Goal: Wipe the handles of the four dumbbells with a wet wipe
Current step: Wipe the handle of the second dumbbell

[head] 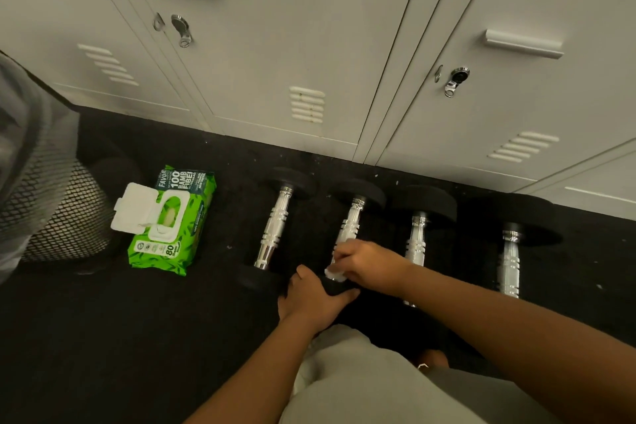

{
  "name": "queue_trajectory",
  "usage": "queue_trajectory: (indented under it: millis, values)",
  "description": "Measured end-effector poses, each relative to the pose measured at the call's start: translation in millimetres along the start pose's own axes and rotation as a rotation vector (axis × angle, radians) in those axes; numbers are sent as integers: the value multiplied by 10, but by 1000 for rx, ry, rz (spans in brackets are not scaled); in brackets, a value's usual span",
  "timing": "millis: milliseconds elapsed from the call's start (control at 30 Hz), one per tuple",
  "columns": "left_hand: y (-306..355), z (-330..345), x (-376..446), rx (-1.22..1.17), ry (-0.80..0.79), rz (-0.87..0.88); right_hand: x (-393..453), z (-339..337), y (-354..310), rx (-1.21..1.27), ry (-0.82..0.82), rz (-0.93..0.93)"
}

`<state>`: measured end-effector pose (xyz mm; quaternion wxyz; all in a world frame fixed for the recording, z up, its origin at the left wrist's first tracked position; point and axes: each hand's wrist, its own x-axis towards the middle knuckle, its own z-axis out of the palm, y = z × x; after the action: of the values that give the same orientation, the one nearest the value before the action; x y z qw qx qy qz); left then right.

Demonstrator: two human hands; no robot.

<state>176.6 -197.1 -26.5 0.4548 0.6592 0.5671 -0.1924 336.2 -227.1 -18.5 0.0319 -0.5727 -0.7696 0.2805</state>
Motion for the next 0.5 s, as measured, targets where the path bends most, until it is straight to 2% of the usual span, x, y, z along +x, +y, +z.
queue_trajectory:
  millis: [67,167,233,367,500]
  values:
    - [9,8,-4,9,6,-8,-20,3,-44,12,-30,-40]
    - [18,9,1,27,17,-16,18,-69,105,31,86,96]
    - [15,10,12,15,14,-14,17,-65,111,18,149,103]
    - [12,13,-1,9,14,-17,-16,46,-44,7,8,-37]
    - [18,12,-1,6,18,-16,42,-20,129,14,152,162]
